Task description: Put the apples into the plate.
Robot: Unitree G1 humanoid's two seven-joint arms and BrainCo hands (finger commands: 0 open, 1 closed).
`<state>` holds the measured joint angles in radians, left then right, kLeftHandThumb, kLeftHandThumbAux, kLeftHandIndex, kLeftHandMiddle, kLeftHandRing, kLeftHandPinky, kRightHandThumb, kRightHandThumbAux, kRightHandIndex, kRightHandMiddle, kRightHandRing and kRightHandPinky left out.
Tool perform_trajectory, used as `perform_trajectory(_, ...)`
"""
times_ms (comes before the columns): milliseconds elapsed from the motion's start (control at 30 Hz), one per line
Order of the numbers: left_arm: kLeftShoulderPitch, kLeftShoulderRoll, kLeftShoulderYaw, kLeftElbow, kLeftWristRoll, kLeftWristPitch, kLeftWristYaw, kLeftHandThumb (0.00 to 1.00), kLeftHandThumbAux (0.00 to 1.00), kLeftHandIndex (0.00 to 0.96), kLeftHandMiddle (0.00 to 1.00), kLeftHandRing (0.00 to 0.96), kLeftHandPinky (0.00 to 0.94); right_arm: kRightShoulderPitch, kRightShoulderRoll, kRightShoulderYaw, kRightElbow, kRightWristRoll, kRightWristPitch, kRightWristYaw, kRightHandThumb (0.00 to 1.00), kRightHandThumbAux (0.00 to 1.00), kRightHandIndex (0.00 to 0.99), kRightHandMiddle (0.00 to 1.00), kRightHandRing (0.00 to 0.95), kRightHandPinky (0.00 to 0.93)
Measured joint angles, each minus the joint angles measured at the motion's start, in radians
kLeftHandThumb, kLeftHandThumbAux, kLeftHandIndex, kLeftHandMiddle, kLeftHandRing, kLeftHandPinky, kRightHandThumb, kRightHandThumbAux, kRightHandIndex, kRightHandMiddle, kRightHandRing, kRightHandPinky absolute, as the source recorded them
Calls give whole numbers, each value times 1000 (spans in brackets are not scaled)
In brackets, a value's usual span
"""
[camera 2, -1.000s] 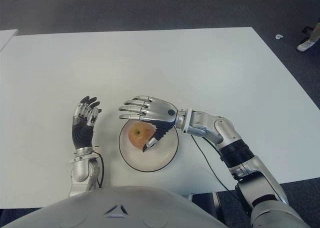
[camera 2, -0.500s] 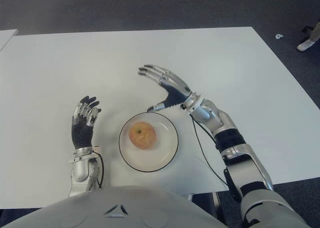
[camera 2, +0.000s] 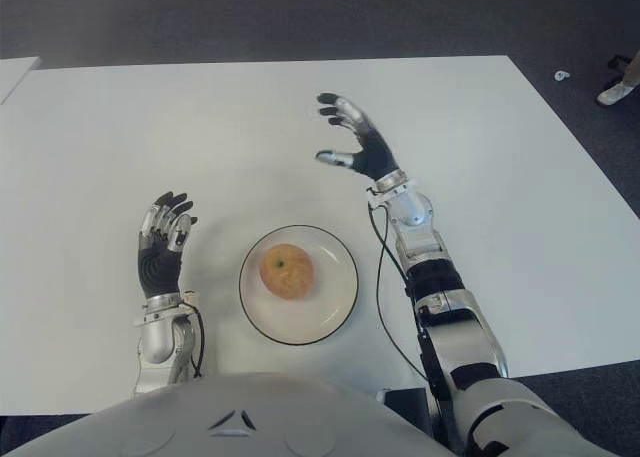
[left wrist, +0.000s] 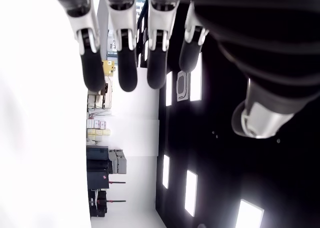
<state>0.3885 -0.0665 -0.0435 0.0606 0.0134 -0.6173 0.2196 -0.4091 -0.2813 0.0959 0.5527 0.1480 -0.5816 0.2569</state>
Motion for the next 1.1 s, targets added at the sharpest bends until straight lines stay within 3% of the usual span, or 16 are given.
perform_trajectory(233, -29, 6, 43, 31, -13, 2, -6, 364, 543, 200, 245, 279, 338, 32, 62, -198, 106, 271, 171, 135, 199, 512, 177, 200, 187, 197)
perform_trajectory(333, -31, 9, 60, 44, -21, 1, -18, 370, 547, 206, 244, 283, 342, 59, 70, -254, 140, 318, 197, 182, 194, 513, 176, 198, 182, 196)
perform_trajectory(633, -59, 15, 89, 80, -60, -20, -69, 368, 550, 214, 242, 287, 341, 84, 92, -340, 146, 329, 198, 231, 167, 509, 181, 201, 190, 214)
perform_trajectory(1100, -93, 19, 141, 130, -81, -34, -109, 364, 545, 222, 246, 292, 344, 159, 168, -350, 176, 281, 139, 259, 214, 504, 181, 212, 219, 249)
